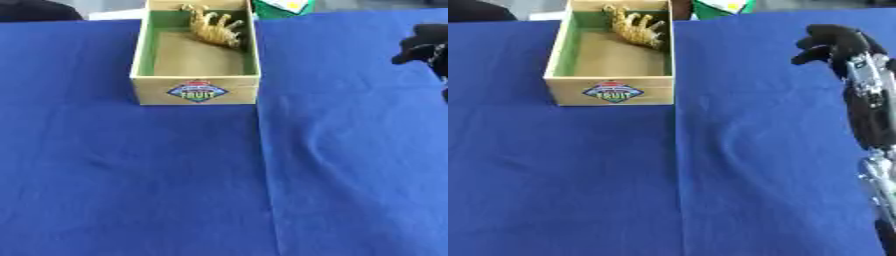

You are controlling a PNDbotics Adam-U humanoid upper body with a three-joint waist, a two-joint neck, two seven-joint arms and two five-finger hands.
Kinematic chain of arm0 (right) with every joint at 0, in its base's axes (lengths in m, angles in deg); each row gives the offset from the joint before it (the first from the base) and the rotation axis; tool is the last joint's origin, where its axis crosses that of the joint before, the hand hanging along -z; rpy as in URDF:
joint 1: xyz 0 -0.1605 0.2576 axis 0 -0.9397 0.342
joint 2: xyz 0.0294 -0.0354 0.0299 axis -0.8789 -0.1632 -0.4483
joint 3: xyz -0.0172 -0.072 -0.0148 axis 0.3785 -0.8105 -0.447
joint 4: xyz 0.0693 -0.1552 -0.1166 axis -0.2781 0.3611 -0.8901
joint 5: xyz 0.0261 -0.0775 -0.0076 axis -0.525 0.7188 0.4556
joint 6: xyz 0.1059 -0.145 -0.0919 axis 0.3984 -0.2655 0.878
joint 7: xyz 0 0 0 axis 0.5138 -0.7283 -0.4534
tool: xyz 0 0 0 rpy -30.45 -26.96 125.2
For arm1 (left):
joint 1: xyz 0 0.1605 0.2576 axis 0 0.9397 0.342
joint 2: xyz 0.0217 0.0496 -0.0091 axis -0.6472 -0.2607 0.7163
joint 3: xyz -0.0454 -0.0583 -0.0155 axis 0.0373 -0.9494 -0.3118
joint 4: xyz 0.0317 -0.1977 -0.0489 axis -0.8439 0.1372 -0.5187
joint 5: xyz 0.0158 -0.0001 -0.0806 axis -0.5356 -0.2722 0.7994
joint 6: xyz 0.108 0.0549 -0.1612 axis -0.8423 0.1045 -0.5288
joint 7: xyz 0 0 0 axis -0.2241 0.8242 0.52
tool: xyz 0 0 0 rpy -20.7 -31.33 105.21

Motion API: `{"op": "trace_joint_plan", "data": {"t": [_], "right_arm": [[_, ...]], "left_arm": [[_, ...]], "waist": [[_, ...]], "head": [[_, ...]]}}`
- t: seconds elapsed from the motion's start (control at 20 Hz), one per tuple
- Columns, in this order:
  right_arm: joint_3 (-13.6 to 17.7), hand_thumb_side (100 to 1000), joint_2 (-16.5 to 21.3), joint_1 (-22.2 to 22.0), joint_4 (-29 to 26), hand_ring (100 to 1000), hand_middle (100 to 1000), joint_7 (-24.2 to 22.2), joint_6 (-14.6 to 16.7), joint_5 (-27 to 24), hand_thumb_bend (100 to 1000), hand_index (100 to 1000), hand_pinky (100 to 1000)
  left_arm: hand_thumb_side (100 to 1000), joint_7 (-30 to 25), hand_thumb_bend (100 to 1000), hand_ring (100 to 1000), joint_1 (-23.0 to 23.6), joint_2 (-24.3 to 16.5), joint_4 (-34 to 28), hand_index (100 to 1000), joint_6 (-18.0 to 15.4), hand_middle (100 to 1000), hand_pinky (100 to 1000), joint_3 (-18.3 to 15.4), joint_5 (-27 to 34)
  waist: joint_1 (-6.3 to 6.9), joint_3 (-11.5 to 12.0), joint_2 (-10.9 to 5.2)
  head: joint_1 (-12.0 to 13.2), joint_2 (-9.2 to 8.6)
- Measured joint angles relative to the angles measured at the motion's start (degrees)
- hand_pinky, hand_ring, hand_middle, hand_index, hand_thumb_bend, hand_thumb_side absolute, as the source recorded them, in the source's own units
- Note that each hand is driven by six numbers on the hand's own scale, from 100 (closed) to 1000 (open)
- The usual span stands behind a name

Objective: Pick up objects on the table and place them in the box.

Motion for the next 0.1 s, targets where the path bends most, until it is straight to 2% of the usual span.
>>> {"op": "trace_joint_plan", "data": {"t": [0.1], "right_arm": [[0.3,958,-0.3,0.0,0.0,651,670,1.1,-0.1,-0.3,100,811,832]], "left_arm": [[668,1.6,100,525,2.6,1.0,-2.5,660,1.6,486,451,-0.7,1.6]], "waist": [[-0.41,0.7,-0.21]], "head": [[-0.8,0.05]]}}
